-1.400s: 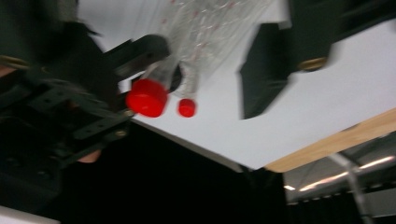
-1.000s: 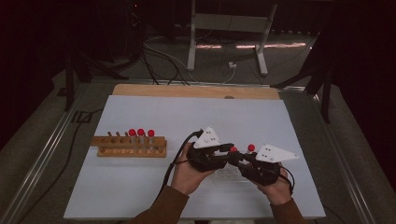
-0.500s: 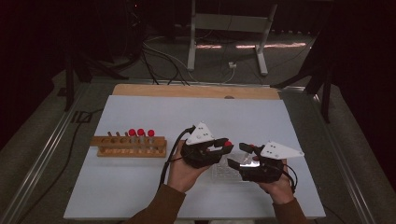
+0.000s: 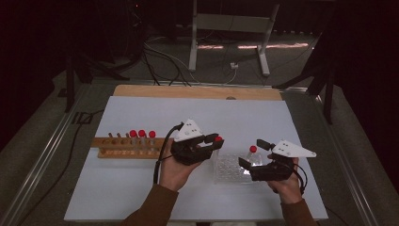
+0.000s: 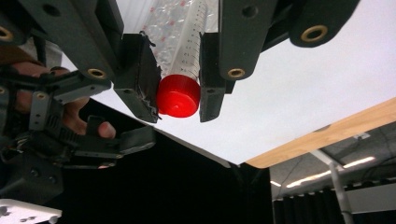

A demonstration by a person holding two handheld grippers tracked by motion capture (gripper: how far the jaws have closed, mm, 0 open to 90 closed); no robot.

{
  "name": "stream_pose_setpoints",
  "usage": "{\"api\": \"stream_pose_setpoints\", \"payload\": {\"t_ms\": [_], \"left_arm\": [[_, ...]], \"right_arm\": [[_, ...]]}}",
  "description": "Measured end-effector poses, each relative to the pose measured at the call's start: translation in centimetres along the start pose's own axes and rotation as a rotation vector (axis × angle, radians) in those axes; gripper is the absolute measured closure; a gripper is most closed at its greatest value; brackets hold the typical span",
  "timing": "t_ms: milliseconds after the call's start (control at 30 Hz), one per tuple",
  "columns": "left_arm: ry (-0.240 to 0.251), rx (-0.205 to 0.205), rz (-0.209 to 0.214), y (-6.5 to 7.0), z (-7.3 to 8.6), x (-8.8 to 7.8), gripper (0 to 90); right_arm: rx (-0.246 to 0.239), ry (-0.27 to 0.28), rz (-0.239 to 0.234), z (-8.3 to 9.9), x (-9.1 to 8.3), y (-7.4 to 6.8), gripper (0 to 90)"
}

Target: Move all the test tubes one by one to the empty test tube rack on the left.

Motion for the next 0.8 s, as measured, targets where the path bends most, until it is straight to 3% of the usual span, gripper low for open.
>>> {"api": "stream_pose_setpoints", "payload": {"t_ms": [800], "left_arm": [[0.036,-0.049,-0.128,-4.0,0.7,-5.2,70.6]], "right_arm": [[0.033,0.039,0.053,0.0,-1.3,1.5,0.0]]}}
Point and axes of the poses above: each handheld gripper's, and its own axes: x roughly forward along the jaws, z roughly out of its underside, y roughly to its right, the point moved 2 cm from there along x, roughly forward along the jaws, and after that the axes turned 1 degree about z, right-handed, at the moved point
